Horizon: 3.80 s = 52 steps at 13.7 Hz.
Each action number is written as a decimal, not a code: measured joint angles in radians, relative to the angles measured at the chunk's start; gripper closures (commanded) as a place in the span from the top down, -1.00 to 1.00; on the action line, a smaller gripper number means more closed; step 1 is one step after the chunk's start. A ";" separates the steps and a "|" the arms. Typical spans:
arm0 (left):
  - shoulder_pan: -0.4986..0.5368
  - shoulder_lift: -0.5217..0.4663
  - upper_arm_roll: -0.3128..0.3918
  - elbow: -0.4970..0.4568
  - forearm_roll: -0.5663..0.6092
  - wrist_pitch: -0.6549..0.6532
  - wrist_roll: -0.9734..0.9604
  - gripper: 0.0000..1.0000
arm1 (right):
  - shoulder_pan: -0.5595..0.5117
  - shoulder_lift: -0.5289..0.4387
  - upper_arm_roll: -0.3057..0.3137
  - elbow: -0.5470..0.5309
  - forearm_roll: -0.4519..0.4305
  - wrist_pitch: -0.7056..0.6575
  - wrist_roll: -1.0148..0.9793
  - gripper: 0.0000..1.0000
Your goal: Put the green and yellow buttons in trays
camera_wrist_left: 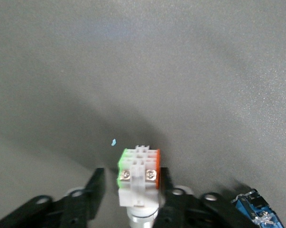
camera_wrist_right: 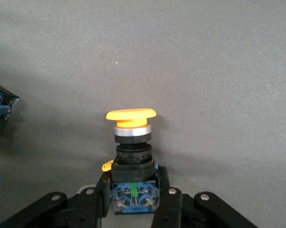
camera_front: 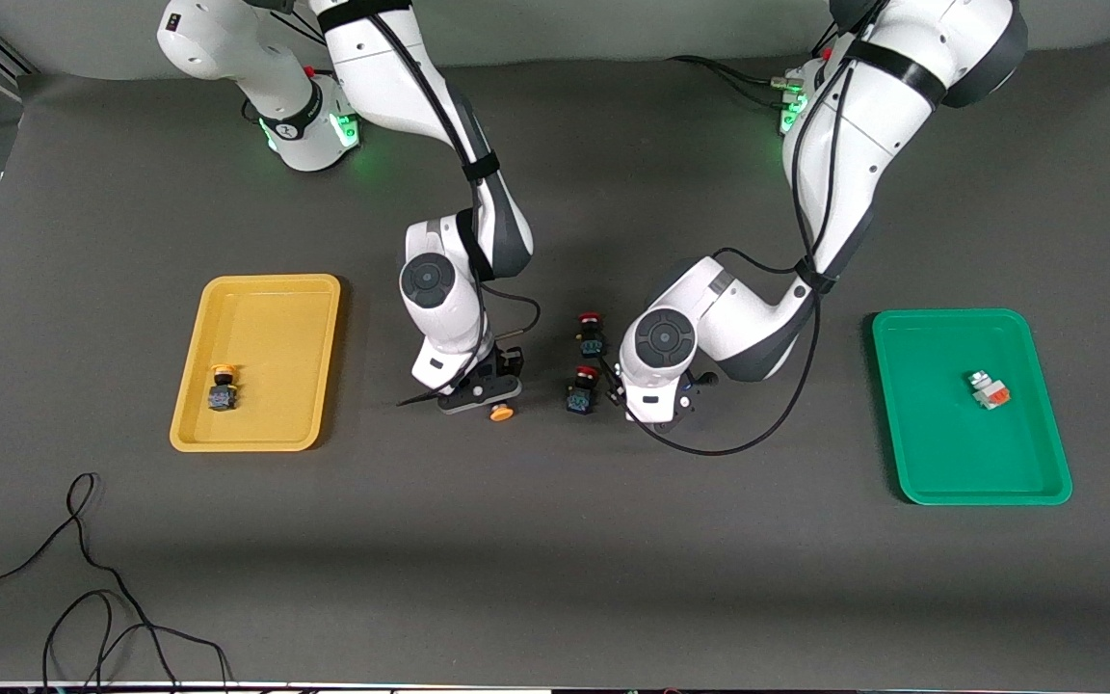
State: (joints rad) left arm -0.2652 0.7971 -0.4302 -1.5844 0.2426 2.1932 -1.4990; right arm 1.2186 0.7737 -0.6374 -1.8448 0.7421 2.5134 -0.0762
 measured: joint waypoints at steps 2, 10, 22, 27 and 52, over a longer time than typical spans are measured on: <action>0.000 0.000 0.002 0.004 0.002 0.001 0.000 -1.00 | 0.002 -0.021 -0.024 0.005 0.001 -0.042 0.000 -0.81; 0.032 -0.049 0.008 0.143 0.012 -0.355 0.127 -1.00 | 0.010 -0.171 -0.330 0.161 -0.081 -0.633 -0.001 -0.91; 0.401 -0.306 0.016 0.197 0.014 -0.821 1.015 -1.00 | -0.045 -0.177 -0.635 -0.159 -0.095 -0.610 -0.331 -0.92; 0.528 -0.304 0.020 0.174 0.145 -0.798 1.272 -1.00 | -0.112 -0.118 -0.521 -0.275 0.034 -0.461 -0.447 -0.92; 0.734 -0.181 0.020 -0.225 0.302 -0.097 1.265 0.99 | -0.078 -0.178 -0.781 0.245 -0.174 -1.028 -0.387 1.00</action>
State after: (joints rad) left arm 0.4691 0.6159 -0.4105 -1.8094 0.5450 2.0962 -0.2343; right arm 1.1404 0.5958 -1.4180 -1.6002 0.5676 1.4856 -0.4628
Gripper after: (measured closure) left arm 0.308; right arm 0.000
